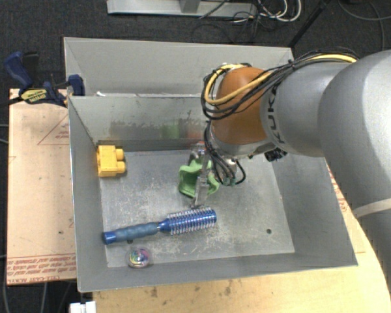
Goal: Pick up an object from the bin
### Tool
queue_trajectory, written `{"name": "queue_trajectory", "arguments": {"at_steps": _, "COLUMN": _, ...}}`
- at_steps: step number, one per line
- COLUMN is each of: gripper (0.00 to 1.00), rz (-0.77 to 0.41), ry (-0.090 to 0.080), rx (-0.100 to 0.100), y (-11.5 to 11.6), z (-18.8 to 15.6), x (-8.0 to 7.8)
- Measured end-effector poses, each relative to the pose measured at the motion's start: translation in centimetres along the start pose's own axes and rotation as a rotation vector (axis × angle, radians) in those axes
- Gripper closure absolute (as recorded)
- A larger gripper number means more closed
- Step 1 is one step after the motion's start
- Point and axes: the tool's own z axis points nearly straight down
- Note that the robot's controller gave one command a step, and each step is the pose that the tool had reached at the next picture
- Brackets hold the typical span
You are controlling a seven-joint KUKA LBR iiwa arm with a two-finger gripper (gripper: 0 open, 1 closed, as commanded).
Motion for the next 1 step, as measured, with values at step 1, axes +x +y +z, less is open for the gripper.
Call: {"name": "queue_trajectory", "arguments": {"at_steps": 1, "gripper": 1.0, "rz": 0.0, "ry": -0.004, "rx": -0.001, "y": 0.03, "z": -0.15, "x": -0.12}}
